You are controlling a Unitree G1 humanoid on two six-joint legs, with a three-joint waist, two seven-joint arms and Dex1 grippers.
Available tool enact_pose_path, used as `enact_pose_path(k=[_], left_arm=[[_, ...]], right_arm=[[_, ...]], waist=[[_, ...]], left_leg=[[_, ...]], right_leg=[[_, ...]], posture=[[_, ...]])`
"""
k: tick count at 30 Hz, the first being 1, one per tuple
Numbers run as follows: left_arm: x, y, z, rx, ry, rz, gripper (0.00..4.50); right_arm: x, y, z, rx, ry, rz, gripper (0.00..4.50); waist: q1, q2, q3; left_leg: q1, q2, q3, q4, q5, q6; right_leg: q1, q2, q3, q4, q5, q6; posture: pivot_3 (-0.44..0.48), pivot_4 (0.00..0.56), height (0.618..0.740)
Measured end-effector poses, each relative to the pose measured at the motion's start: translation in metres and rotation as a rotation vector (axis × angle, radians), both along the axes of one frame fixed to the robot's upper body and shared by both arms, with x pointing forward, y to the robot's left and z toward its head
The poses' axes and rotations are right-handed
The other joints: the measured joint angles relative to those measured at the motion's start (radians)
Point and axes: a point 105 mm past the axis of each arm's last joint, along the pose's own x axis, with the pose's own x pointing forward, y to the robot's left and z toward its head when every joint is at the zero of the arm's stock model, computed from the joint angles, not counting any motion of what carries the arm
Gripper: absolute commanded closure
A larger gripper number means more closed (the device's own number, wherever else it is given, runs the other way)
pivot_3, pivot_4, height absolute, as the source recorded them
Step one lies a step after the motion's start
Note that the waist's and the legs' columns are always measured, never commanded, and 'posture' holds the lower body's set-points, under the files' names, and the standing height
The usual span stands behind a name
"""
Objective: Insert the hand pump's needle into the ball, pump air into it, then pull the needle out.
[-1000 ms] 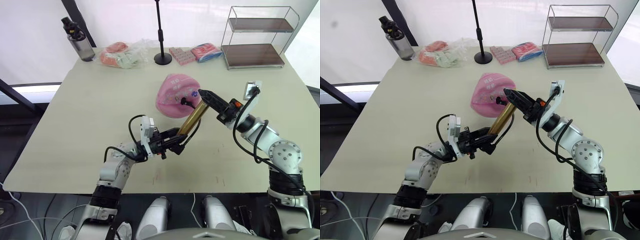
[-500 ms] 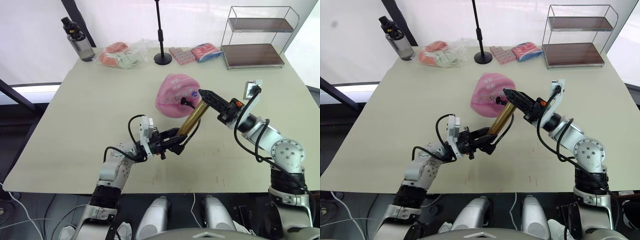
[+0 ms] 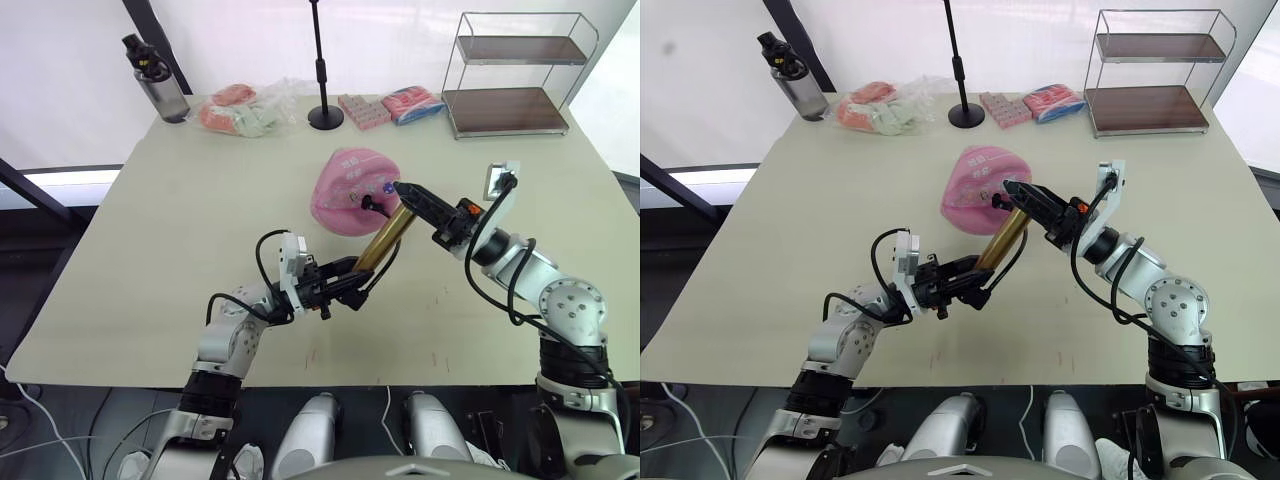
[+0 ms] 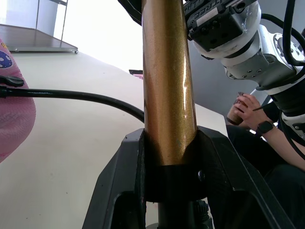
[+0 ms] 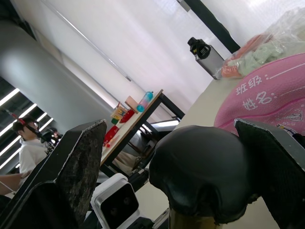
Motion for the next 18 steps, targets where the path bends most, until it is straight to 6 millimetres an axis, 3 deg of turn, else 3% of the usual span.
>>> enact_pose_path(k=[16, 18], left_arm=[[-0.0012, 0.0012, -0.0031, 0.012, 0.005, -0.001, 3.43], [-0.001, 0.0014, -0.0038, 0.014, 0.007, 0.0, 3.43]], right_arm=[[0.0012, -0.0002, -0.0022, -0.011, -0.001, -0.005, 0.0], [0.0017, -0.0004, -0.0028, -0.017, -0.001, -0.01, 0.56]], waist=[[0.0, 0.0, 0.0], [0.0, 0.0, 0.0]], left_leg=[[0.0, 0.0, 0.0, 0.0, -0.001, 0.001], [0.0, 0.0, 0.0, 0.0, -0.001, 0.001]], right_leg=[[0.0, 0.0, 0.0, 0.0, 0.0, 0.0], [0.0, 0.0, 0.0, 0.0, 0.0, 0.0]], posture=[[0.0, 0.15, 0.74], [0.0, 0.15, 0.74]])
